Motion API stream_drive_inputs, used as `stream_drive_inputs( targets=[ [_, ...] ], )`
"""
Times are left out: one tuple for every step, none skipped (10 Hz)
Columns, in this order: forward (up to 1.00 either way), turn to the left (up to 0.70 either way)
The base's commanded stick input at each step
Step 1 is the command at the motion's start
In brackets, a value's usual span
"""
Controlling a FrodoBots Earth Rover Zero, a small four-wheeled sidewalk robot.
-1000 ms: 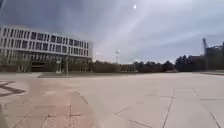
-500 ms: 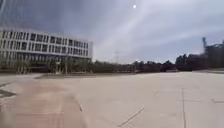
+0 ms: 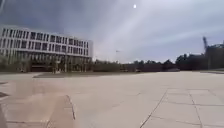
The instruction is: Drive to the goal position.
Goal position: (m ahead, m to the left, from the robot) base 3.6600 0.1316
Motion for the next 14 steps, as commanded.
stream_drive_inputs(
  targets=[
    [0.7, 0.0],
    [0.7, 0.0],
    [0.7, 0.0],
    [0.7, 0.0],
    [0.7, 0.0],
    [0.7, 0.0],
    [0.7, 0.0],
    [0.7, 0.0],
    [0.7, 0.0],
    [0.7, 0.0],
    [0.7, 0.0],
    [0.7, 0.0],
    [0.7, 0.0],
    [0.7, 0.0]
  ],
)
